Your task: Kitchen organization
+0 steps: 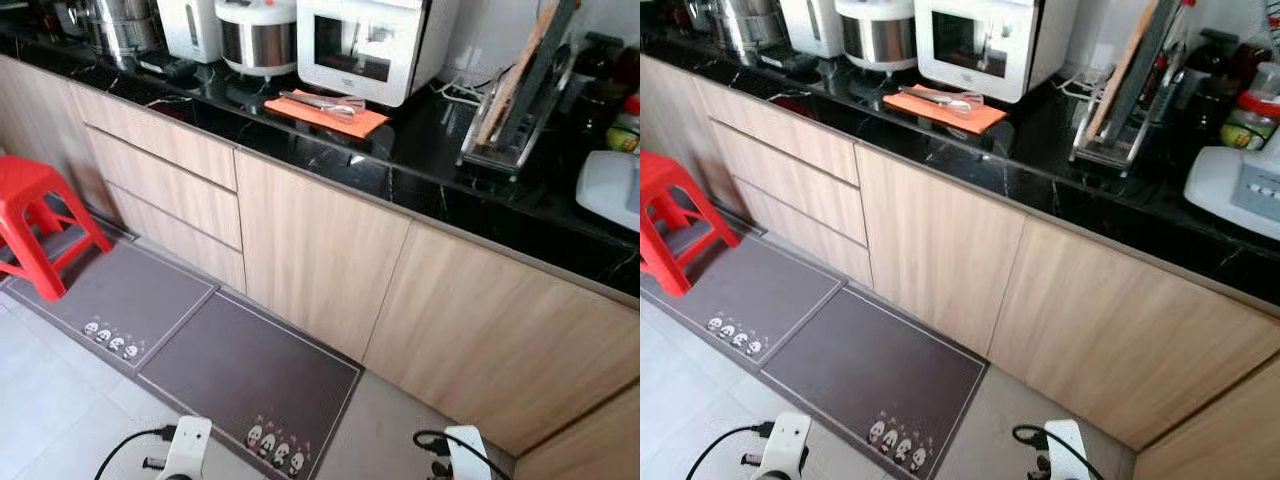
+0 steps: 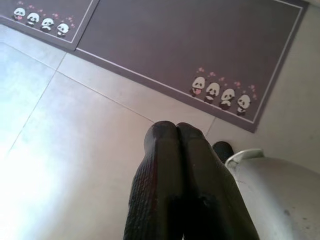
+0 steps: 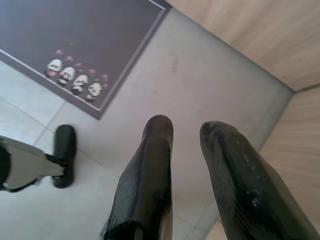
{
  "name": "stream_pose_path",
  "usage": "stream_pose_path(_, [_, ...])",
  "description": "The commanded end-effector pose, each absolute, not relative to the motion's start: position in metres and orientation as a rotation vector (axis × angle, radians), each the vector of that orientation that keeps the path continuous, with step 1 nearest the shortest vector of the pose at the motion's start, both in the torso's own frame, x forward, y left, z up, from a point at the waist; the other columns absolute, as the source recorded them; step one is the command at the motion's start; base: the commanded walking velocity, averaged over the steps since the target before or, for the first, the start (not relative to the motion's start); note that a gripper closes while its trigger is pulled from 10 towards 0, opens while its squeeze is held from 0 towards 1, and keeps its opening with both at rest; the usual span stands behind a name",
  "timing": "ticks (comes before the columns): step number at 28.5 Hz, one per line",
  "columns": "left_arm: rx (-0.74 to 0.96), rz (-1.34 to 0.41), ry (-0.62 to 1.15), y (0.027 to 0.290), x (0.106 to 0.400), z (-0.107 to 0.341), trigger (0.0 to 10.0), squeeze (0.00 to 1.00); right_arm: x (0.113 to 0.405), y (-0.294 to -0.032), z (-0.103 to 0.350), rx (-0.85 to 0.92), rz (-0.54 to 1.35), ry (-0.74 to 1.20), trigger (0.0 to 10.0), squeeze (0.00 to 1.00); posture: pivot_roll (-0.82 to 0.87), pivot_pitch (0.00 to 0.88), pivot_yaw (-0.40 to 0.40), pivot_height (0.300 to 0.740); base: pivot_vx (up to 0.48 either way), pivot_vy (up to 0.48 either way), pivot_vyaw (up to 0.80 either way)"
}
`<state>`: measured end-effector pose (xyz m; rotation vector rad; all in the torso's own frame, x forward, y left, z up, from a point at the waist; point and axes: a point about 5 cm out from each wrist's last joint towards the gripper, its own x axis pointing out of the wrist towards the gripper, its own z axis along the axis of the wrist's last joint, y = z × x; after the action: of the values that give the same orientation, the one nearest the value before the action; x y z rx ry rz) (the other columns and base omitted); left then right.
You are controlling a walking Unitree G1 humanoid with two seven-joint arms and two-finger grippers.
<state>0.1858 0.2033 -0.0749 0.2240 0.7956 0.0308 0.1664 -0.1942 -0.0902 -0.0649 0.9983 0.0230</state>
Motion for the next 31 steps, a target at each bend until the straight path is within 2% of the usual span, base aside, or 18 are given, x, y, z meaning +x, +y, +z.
stream_pose_path(1, [0.223, 0.042, 0.803, 0.2061, 0.1843, -0.0754, 10.0, 0.00, 0.1671, -0.1963, -0.0896, -0.058, 0.005, 0.991, 10.0, 0.00, 0.10, 0.000, -0.059, 0.740, 0.000, 0.480, 0.00])
stream_pose_path(3, [0.224, 0.041, 0.801, 0.2063, 0.1845, -0.0752, 10.0, 0.00, 0.1673, -0.1961, -0.0894, -0.052, 0.004, 0.989, 10.0, 0.00, 0.11, 0.000, -0.059, 0.740, 0.000, 0.480, 0.00])
stream_pose_path(8, [0.226, 0.052, 0.800, 0.2095, 0.1836, -0.0748, 10.0, 0.00, 0.1685, -0.1963, -0.0891, -0.061, 0.010, 0.995, 10.0, 0.00, 0.11, 0.000, -0.059, 0.740, 0.000, 0.480, -0.75])
stream_pose_path(17, [0.228, 0.052, 0.801, 0.2115, 0.1836, -0.0745, 10.0, 0.00, 0.1667, -0.1966, -0.0901, -0.060, -0.002, 1.005, 10.0, 0.00, 0.11, 0.000, -0.056, 0.740, 0.000, 0.480, 0.00])
stream_pose_path(22, [0.226, 0.051, 0.797, 0.2106, 0.1853, -0.0739, 10.0, 0.00, 0.1662, -0.1947, -0.0907, -0.050, 0.001, 1.015, 10.0, 0.00, 0.11, 0.000, -0.058, 0.740, 0.000, 0.480, -0.75])
stream_pose_path(31, [0.228, 0.042, 0.812, 0.2097, 0.1816, -0.0761, 10.0, 0.00, 0.1641, -0.1939, -0.0920, -0.023, -0.041, 1.022, 10.0, 0.00, 0.12, 0.000, -0.052, 0.740, 0.000, 0.480, 0.00])
